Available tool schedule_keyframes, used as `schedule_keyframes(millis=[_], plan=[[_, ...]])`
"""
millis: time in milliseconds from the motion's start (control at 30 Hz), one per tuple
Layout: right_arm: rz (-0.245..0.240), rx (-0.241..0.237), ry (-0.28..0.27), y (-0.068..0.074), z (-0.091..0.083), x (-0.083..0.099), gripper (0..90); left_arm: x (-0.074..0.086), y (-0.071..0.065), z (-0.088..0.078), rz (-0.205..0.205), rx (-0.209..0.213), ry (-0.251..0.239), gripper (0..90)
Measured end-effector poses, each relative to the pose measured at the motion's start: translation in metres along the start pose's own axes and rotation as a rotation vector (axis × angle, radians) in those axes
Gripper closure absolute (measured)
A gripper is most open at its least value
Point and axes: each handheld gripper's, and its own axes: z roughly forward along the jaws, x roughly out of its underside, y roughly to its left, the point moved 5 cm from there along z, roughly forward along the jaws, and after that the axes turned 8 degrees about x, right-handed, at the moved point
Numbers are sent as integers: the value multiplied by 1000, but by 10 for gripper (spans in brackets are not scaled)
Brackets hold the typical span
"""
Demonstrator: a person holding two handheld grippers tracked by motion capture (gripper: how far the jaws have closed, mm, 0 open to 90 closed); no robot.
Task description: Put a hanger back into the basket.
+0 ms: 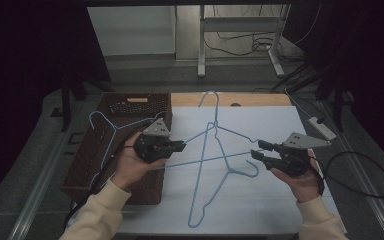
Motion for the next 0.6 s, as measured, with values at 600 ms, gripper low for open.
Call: schedule_keyframes(millis=[600], plan=[[78, 18, 96, -18, 3, 48, 418, 24, 14, -51, -97, -71, -134, 873]])
